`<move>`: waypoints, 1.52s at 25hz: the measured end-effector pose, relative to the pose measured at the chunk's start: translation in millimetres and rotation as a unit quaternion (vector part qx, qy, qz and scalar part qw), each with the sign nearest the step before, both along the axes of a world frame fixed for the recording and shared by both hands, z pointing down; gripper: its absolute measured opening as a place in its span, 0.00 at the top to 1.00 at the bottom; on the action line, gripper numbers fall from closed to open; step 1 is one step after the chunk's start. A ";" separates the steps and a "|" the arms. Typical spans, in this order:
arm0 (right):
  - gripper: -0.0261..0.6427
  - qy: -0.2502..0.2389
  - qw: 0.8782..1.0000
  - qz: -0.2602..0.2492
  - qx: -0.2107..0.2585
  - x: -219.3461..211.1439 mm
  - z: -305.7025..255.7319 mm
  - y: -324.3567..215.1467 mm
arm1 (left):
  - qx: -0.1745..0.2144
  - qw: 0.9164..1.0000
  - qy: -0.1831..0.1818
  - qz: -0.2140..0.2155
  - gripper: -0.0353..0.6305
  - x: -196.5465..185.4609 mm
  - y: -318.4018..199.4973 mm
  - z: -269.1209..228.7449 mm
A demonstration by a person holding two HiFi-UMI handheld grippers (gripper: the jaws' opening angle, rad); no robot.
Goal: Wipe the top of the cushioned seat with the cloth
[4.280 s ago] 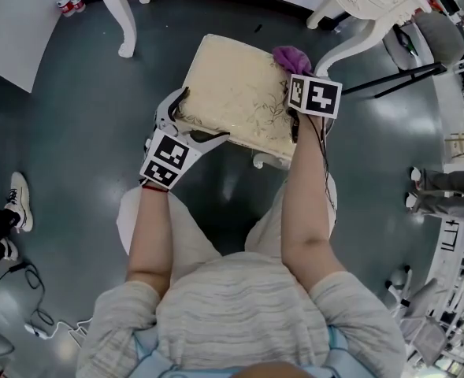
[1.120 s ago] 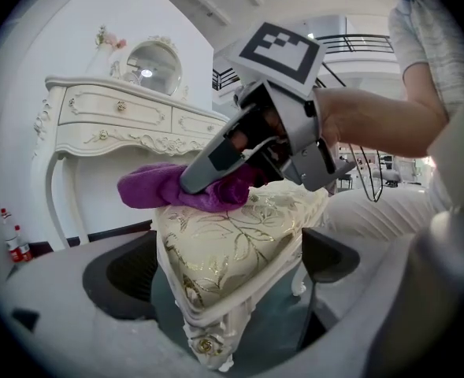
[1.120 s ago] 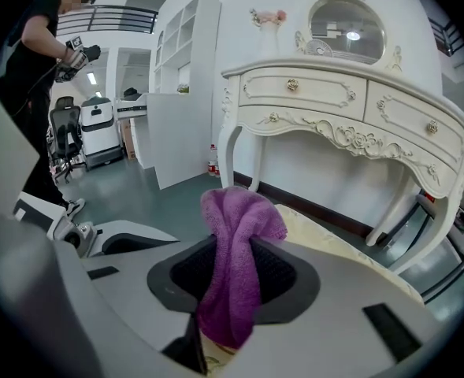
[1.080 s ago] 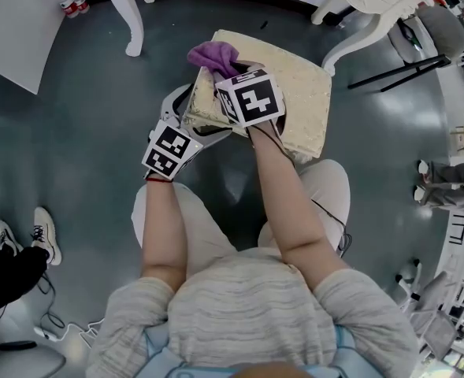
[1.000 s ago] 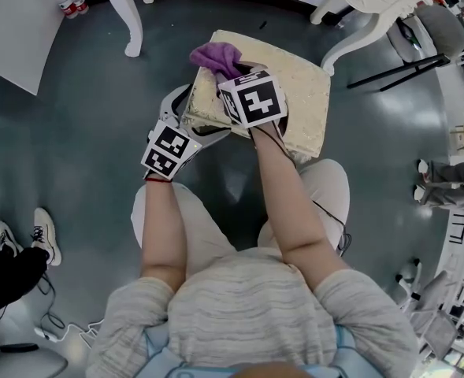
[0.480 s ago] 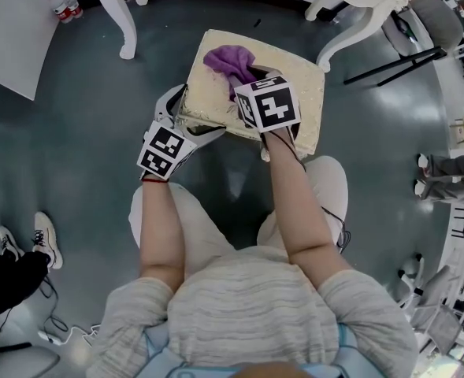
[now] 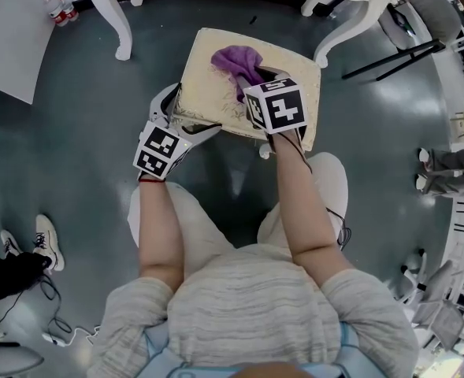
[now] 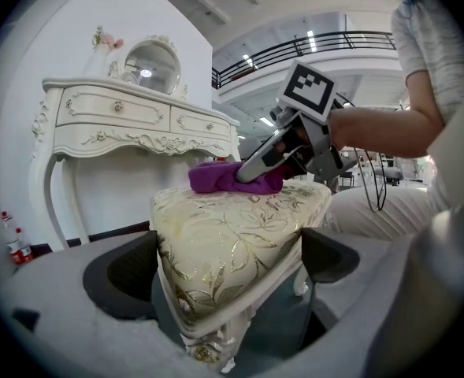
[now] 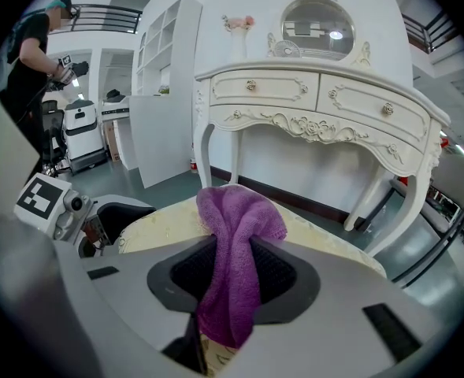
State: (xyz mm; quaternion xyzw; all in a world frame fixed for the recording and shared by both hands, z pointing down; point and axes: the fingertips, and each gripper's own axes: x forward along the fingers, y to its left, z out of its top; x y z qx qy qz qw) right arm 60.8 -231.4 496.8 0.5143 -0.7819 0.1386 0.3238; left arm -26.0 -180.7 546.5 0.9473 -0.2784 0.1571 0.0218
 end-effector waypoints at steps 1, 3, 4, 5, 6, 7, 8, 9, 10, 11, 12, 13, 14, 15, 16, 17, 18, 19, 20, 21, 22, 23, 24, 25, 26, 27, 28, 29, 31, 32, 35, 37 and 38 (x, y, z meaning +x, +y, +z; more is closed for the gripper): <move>0.79 -0.001 1.000 0.002 0.000 2.6 0.1 0.3 | 0.000 1.000 0.001 0.000 0.07 0.1 -0.3 -0.3; 0.79 -0.002 1.000 0.005 -0.001 8.0 0.3 1.0 | -0.001 1.000 0.001 -0.001 0.07 0.1 -1.1 0.0; 0.79 -0.002 1.000 0.007 -0.001 11.1 0.1 1.5 | -0.002 1.000 -0.001 0.000 0.07 0.0 -1.4 0.2; 0.79 -0.002 1.000 0.009 -0.002 14.3 -0.2 2.0 | -0.002 1.000 -0.001 0.000 0.07 -0.3 -1.9 0.0; 0.79 -0.002 1.000 0.011 -0.002 17.9 -0.4 2.6 | -0.002 1.000 -0.001 0.000 0.07 -0.6 -2.4 -0.2; 0.79 -0.002 1.000 0.013 -0.002 21.9 -0.4 3.5 | -0.001 1.000 -0.001 0.000 0.07 -1.0 -2.8 -0.2; 0.79 -0.002 1.000 0.016 -0.002 26.4 -0.2 4.7 | -0.001 1.000 -0.001 0.000 0.07 -1.3 -2.9 -0.1; 0.79 -0.002 1.000 0.020 -0.002 31.4 0.1 6.6 | -0.001 1.000 -0.001 0.000 0.07 -1.4 -2.7 0.0; 0.79 -0.002 1.000 0.023 -0.003 37.1 0.3 9.2 | -0.001 1.000 -0.001 0.001 0.07 -1.2 -2.1 0.0; 0.79 -0.001 1.000 0.026 -0.003 43.4 0.2 12.0 | -0.002 1.000 -0.001 0.001 0.07 -0.6 -1.4 -0.2; 0.79 0.000 1.000 0.030 -0.003 50.1 -0.3 14.7 | -0.002 1.000 -0.001 0.001 0.07 0.1 -1.0 -0.4; 0.79 0.002 0.999 0.033 -0.002 57.0 -1.0 17.2 | -0.001 1.000 -0.001 0.001 0.07 0.6 -1.0 -0.7; 0.79 0.004 0.999 0.037 -0.003 63.8 -1.3 19.6 | 0.000 1.000 0.000 0.001 0.07 0.6 -1.1 -0.9; 0.79 0.006 0.999 0.042 -0.003 70.5 -1.3 22.1 | 0.000 1.000 0.000 0.001 0.07 0.1 -1.2 -0.9; 0.79 0.006 0.999 0.047 -0.003 77.2 -1.1 24.5 | 0.000 1.000 0.000 0.000 0.07 -0.5 -1.3 -0.8; 0.79 0.006 0.999 0.052 -0.004 84.1 -1.0 26.8 | 0.000 1.000 -0.001 0.000 0.07 -0.8 -1.5 -0.8; 0.79 0.006 0.998 0.058 -0.004 90.9 -1.1 28.9 | 0.000 1.000 -0.002 0.000 0.07 -0.8 -1.7 -0.7; 0.79 0.006 0.998 0.063 -0.004 97.6 -1.2 30.8 | 0.000 1.000 -0.003 0.000 0.07 -0.5 -1.9 -0.6; 0.79 0.006 0.998 0.069 -0.004 103.9 -1.3 32.6 | -0.001 1.000 -0.003 0.000 0.07 0.0 -2.0 -0.6; 0.79 0.006 0.997 0.073 -0.004 109.7 -1.3 34.5 | -0.001 1.000 -0.003 0.000 0.07 0.3 -1.9 -0.7; 0.79 0.006 0.997 0.078 -0.004 115.0 -1.4 36.4 | -0.001 1.000 -0.003 -0.001 0.07 0.5 -1.6 -0.9; 0.79 0.006 0.997 0.082 -0.004 119.8 -1.5 38.1 | 0.000 1.000 -0.004 -0.001 0.07 0.6 -1.5 -1.2; 0.79 0.006 0.996 0.086 -0.004 124.3 -1.7 39.6 | 0.000 1.000 -0.004 -0.002 0.07 0.6 -1.4 -1.5; 0.79 0.006 0.996 0.089 -0.003 128.3 -1.9 40.7 | 0.000 1.000 -0.005 -0.002 0.07 0.6 -1.5 -1.6; 0.79 0.007 0.996 0.093 -0.003 132.0 -2.0 41.7 | -0.001 1.000 -0.005 -0.002 0.07 0.5 -1.8 -1.7; 0.79 0.008 0.995 0.096 -0.004 135.6 -2.0 42.5 | -0.001 1.000 -0.006 -0.003 0.07 0.5 -2.2 -1.6; 0.79 0.009 0.995 0.099 -0.004 139.1 -1.7 43.5 | -0.001 1.000 -0.007 -0.003 0.07 0.6 -2.5 -1.3; 0.79 0.010 0.995 0.101 -0.004 142.6 -1.4 44.7 | -0.001 1.000 -0.007 -0.003 0.07 0.7 -2.6 -1.1; 0.79 0.011 0.994 0.107 -0.005 149.9 -0.8 48.1 | -0.001 1.000 -0.008 -0.003 0.07 1.2 -2.0 -0.9; 0.79 0.012 0.994 0.110 -0.005 153.6 -0.7 49.8 | -0.001 1.000 -0.008 -0.004 0.07 1.3 -1.6 -1.0; 0.79 0.016 0.993 0.118 -0.006 163.8 -0.6 53.5 | -0.001 1.000 -0.008 -0.004 0.07 1.0 -1.8 -1.3; 0.79 0.019 0.992 0.121 -0.007 169.7 0.0 55.9 | -0.001 1.000 -0.008 -0.004 0.07 1.1 -1.9 -1.2; 0.79 0.020 0.992 0.123 -0.007 172.5 0.3 57.2 | -0.002 1.000 -0.008 -0.004 0.07 1.3 -1.9 -1.2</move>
